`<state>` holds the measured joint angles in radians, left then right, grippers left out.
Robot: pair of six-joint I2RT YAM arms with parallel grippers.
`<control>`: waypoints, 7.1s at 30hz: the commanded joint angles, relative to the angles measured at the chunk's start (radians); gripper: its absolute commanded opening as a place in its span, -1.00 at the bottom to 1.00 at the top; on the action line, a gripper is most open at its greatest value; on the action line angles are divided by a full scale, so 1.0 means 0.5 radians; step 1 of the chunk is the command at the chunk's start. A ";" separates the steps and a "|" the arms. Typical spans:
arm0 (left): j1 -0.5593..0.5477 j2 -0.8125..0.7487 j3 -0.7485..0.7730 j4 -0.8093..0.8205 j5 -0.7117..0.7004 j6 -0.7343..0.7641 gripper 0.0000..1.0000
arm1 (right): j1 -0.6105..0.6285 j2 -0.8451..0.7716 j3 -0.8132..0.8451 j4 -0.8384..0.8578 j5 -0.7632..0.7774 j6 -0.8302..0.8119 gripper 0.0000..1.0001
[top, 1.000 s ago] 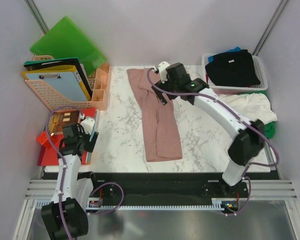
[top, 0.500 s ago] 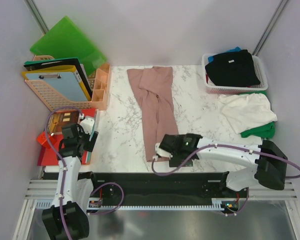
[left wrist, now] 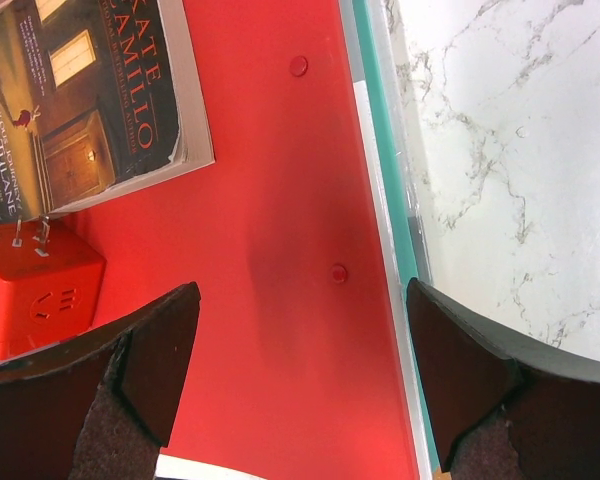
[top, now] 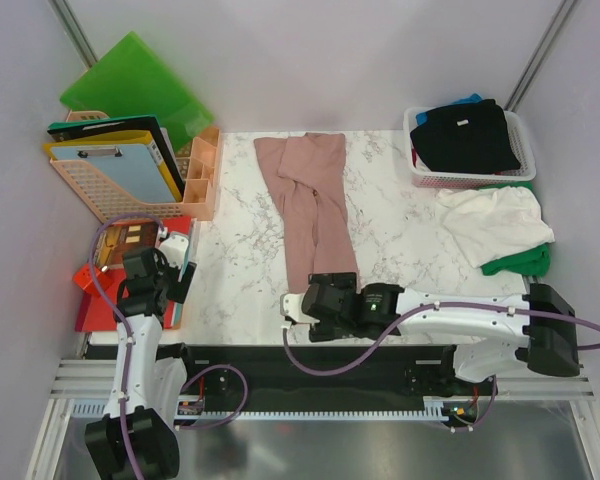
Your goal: Fold and stack the t-shirts
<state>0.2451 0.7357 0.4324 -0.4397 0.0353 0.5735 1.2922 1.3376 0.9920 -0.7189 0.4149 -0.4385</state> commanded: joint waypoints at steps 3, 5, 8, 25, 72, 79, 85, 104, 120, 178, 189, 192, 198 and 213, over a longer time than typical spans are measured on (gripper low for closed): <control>0.001 -0.039 0.010 0.045 -0.021 0.010 0.82 | 0.158 0.193 0.026 0.299 -0.007 0.082 0.96; 0.001 -0.039 0.010 0.039 -0.025 0.013 0.82 | 0.186 0.282 0.010 0.358 -0.023 0.095 0.96; 0.004 -0.042 0.022 0.027 -0.034 0.022 0.82 | 0.195 0.365 0.004 0.425 -0.096 0.119 0.96; 0.001 -0.045 0.003 0.011 -0.037 0.031 0.82 | 0.192 0.573 -0.263 0.640 -0.081 0.128 0.96; 0.004 0.044 -0.021 0.057 -0.018 0.003 0.82 | -0.047 0.378 -0.073 0.493 -0.007 0.168 0.97; -0.002 0.078 -0.012 0.076 -0.012 0.000 0.82 | -0.001 0.411 -0.091 0.477 -0.035 0.202 0.96; 0.001 0.050 -0.033 0.075 -0.028 0.019 0.82 | 0.005 0.485 -0.146 0.554 -0.081 0.224 0.96; 0.001 0.056 -0.027 0.072 -0.037 0.028 0.82 | 0.005 0.629 -0.379 0.793 -0.007 0.202 0.77; 0.001 0.047 -0.036 0.069 -0.040 0.037 0.82 | 0.005 0.828 -0.364 0.775 -0.096 0.227 0.92; 0.001 0.029 -0.079 0.036 -0.025 0.031 0.81 | -0.501 0.675 0.399 0.643 -0.023 -0.310 -1.00; 0.001 0.017 -0.092 0.036 -0.031 0.031 0.81 | -0.731 1.039 0.798 0.717 -0.041 -0.519 -1.00; 0.001 0.007 -0.098 0.036 -0.031 0.034 0.81 | -0.768 1.156 0.906 0.720 -0.060 -0.543 -1.00; 0.001 -0.008 -0.095 0.029 -0.037 0.046 0.81 | -0.808 1.301 1.007 0.732 -0.041 -0.522 -0.90; 0.001 0.035 -0.101 0.054 -0.009 0.025 0.81 | -0.882 1.003 0.847 0.601 -0.087 -0.393 0.39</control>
<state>0.2451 0.7525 0.3855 -0.4324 0.0277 0.5743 0.8612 1.9030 1.4010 -0.3847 0.3786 -0.6682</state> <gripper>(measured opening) 0.907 0.689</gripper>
